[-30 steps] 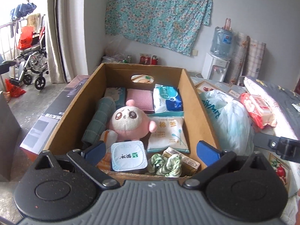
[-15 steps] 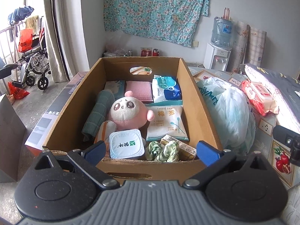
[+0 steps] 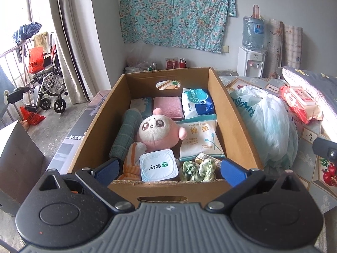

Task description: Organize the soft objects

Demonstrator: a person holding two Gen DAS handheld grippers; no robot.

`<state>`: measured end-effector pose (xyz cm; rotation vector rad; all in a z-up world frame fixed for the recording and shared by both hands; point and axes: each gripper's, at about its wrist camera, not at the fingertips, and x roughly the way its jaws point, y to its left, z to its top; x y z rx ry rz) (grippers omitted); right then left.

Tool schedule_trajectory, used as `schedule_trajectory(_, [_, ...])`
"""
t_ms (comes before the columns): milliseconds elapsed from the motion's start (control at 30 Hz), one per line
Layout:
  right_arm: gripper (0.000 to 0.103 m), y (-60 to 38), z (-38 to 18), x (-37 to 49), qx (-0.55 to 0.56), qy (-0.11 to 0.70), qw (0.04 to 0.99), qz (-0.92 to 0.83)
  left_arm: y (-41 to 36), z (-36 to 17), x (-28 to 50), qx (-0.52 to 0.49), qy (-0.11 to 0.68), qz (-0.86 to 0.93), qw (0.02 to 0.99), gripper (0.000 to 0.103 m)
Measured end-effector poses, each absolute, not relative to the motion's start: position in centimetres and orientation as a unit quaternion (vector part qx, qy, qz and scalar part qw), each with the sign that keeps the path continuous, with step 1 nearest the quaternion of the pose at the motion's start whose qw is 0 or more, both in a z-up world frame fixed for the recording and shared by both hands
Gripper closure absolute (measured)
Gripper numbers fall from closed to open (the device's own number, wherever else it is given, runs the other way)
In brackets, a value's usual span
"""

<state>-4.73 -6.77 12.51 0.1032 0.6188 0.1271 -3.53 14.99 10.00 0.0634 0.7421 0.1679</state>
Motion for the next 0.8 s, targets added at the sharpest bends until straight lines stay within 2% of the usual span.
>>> schedule_trajectory(500, [0.001, -4.1, 11.0, -3.6, 0.021, 0.365, 0.924, 0.112, 14.8, 8.3, -3.7, 0.008, 0.429, 0.066, 0.901, 0.000])
schedule_trajectory(800, [0.001, -3.4, 10.1, -2.9, -0.002, 0.379, 0.918, 0.113, 14.8, 8.3, -3.5, 0.008, 0.432, 0.073, 0.899, 0.000])
